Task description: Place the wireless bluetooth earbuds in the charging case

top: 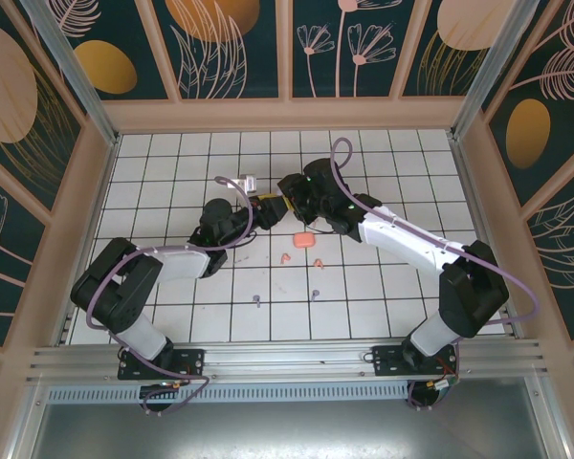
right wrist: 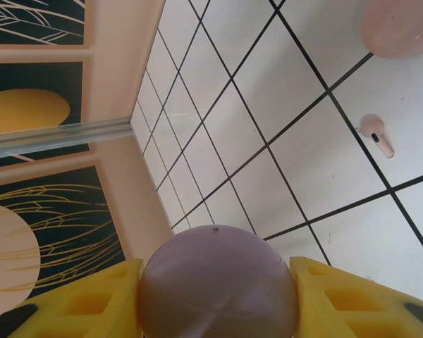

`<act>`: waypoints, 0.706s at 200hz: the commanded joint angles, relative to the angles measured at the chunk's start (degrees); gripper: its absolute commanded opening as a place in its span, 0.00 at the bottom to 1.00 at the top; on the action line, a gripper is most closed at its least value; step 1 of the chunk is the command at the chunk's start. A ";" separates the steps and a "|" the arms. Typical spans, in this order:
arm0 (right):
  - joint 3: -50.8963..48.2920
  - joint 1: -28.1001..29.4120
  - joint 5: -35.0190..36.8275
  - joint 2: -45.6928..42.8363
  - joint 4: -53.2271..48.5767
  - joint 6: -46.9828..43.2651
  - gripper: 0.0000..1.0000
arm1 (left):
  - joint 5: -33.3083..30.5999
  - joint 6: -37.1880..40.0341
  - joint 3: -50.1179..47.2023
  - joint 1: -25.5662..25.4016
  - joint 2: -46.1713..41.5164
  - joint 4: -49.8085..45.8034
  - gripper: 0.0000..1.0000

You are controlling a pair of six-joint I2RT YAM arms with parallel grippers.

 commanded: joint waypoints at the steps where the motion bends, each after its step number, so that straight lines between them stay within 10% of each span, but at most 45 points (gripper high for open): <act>1: 0.59 0.36 -0.33 -1.29 1.82 0.17 0.47 | 0.96 0.50 1.73 -0.30 0.79 2.58 0.45; 141: -0.12 -0.60 0.37 -1.47 1.72 0.11 0.47 | -1.51 2.40 -0.47 -0.25 -2.81 1.42 0.50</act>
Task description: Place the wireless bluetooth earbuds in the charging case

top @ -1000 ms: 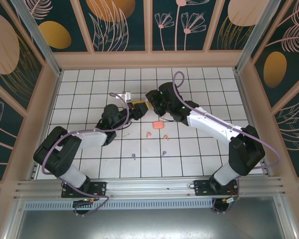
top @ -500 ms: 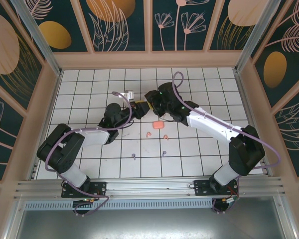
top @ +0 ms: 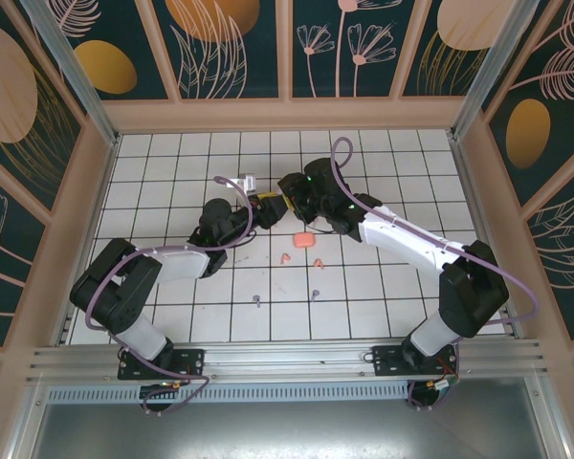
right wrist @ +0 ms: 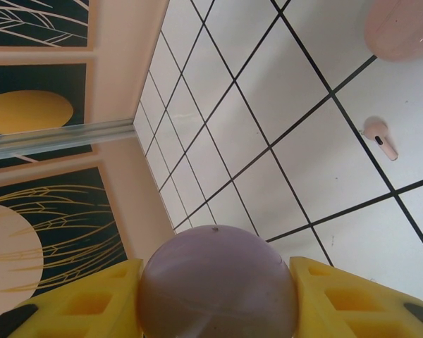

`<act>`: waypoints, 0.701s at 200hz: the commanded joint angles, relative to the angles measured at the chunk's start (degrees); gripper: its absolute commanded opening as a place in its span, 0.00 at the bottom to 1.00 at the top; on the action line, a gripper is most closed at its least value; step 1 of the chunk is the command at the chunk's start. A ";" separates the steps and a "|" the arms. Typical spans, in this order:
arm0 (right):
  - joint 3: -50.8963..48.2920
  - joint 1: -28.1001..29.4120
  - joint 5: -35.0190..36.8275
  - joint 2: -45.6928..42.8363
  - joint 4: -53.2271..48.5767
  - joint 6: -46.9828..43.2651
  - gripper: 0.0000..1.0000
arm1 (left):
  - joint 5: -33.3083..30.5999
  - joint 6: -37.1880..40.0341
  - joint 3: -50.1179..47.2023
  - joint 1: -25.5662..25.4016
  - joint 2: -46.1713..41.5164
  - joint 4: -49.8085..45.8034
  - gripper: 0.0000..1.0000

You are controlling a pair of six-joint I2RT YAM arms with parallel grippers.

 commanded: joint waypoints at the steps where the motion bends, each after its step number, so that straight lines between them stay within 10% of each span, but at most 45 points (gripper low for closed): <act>1: -0.12 -0.43 0.35 -1.43 1.29 0.12 0.47 | -0.81 1.66 -0.30 -0.28 -2.11 1.13 0.49; 140: -0.34 -0.44 0.26 -1.57 1.57 0.15 0.47 | 0.24 1.04 -0.55 -0.30 -2.24 1.90 0.28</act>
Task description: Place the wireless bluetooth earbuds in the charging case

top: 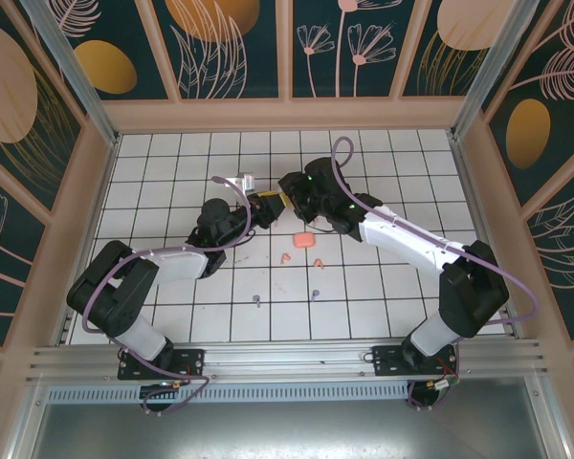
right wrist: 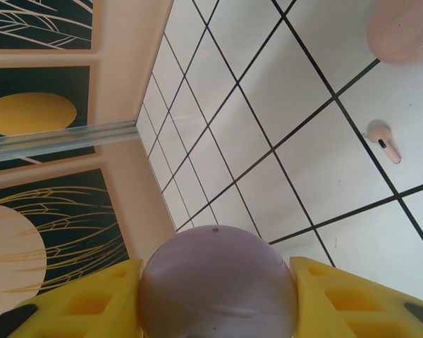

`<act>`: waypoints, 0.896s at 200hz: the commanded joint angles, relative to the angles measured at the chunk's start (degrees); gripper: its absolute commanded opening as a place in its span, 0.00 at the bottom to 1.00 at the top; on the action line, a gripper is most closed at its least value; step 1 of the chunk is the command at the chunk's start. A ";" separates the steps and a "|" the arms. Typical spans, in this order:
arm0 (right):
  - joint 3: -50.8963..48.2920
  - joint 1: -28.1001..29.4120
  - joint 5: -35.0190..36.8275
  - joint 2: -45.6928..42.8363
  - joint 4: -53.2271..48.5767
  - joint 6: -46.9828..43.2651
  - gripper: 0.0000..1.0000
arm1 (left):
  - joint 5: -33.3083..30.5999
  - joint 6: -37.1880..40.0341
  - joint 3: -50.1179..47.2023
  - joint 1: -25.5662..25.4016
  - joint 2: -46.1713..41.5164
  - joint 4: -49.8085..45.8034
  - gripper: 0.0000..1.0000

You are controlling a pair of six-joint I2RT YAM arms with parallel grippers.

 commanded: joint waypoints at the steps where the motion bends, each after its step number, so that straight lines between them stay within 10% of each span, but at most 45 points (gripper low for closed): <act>1: -0.31 -0.22 0.22 -1.61 1.20 0.18 0.47 | 0.44 0.26 -0.34 -0.30 -1.22 1.84 0.28; 76: -0.29 -0.25 -0.40 -1.76 2.00 0.10 0.47 | 2.10 -1.12 0.25 -0.34 0.29 3.90 0.00; 130: 0.73 -1.56 1.02 -2.90 1.67 -1.46 0.81 | 2.57 -3.40 -0.53 -0.39 1.27 6.57 0.00; 179: -5.25 -5.60 4.91 -13.02 2.16 -11.61 0.83 | 2.63 -4.16 -2.67 -0.27 0.89 7.94 0.00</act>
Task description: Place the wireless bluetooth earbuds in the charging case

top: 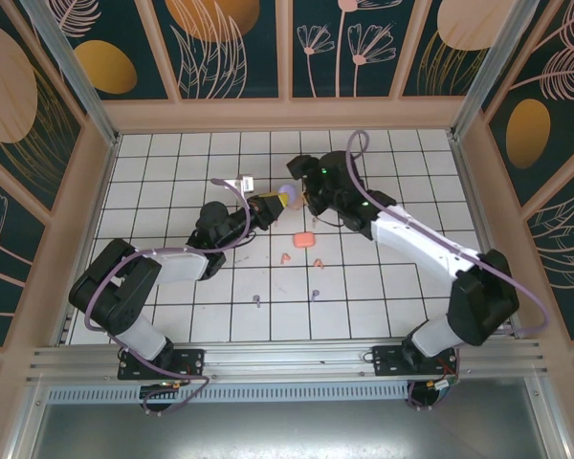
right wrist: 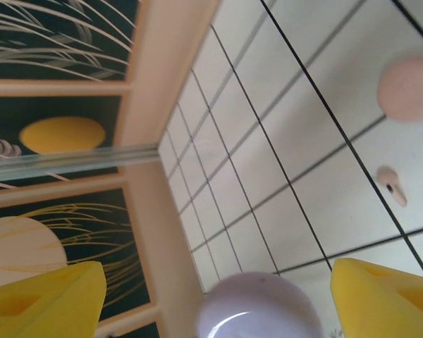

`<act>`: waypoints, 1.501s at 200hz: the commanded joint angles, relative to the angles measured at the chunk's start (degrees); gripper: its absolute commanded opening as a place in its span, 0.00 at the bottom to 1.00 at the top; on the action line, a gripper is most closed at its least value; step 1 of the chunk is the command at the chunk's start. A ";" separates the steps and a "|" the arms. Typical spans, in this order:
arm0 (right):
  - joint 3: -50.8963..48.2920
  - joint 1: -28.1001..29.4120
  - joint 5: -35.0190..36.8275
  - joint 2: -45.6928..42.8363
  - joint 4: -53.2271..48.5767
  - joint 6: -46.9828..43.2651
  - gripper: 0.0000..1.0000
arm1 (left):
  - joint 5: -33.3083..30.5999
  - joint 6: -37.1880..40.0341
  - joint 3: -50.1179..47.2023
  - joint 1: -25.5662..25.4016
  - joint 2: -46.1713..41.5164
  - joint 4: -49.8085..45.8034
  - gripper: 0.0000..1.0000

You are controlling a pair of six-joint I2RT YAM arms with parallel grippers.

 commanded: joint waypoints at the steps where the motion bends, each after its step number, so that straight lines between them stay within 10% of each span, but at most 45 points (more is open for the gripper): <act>1: -4.27 -1.85 3.08 -7.96 1.65 -7.59 0.83 | 0.84 -0.60 -1.20 -0.28 -0.04 3.06 0.00; 93: -24.89 -10.58 -18.86 -20.95 13.18 -50.54 0.85 | 18.51 10.63 8.08 4.18 -4.85 -18.84 0.00; 156: -23.94 -10.48 -28.72 -17.00 15.89 -53.82 0.84 | 26.64 8.27 11.86 4.40 -0.97 -17.94 0.00; 300: -18.78 -10.74 -26.09 -7.82 19.08 -53.36 0.79 | 28.42 6.10 12.46 4.37 -1.20 -16.17 0.00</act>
